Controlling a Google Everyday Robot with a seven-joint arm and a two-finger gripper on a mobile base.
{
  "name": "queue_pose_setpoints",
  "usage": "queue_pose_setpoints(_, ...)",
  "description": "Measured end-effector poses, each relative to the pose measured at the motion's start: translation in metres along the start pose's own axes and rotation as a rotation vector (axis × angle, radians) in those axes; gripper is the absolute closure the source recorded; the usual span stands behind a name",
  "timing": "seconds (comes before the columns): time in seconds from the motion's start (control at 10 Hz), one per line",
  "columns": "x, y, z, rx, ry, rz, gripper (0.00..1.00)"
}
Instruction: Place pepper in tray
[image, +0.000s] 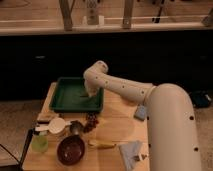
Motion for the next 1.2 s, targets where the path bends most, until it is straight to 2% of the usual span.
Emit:
queue_pose_setpoints(0.4,0.004,0.003,0.001,0.001,-0.012,0.016,0.98)
queue_pose_setpoints(0.5,0.006,0.004,0.001,0.001,-0.014,0.020,0.94)
queue_pose_setpoints(0.7,0.007,0.005,0.002,0.001,-0.020,0.027,0.92)
queue_pose_setpoints(0.9,0.009,0.007,0.002,0.002,-0.025,0.034,0.85)
queue_pose_setpoints(1.1,0.010,0.008,0.002,0.001,-0.032,0.042,0.83)
queue_pose_setpoints(1.2,0.012,0.009,0.002,0.002,-0.033,0.046,0.79)
